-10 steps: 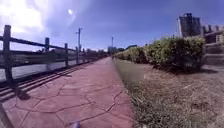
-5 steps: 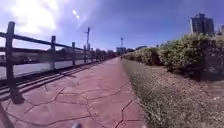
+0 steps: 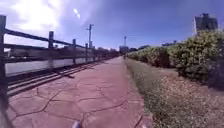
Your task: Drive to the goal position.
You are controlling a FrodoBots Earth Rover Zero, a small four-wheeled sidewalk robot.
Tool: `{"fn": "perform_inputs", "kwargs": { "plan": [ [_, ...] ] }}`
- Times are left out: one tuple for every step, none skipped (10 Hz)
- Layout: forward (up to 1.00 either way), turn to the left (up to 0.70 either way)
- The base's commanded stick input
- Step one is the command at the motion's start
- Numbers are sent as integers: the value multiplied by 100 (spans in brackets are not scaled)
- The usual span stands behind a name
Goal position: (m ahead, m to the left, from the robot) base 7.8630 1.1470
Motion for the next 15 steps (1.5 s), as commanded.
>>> {"fn": "perform_inputs", "kwargs": {
  "plan": [
    [70,0],
    [70,0],
    [70,0],
    [70,0],
    [70,0],
    [70,0],
    [70,0],
    [70,0],
    [70,0],
    [70,0],
    [70,0],
    [70,0],
    [70,0],
    [70,0],
    [70,0]
  ]
}}
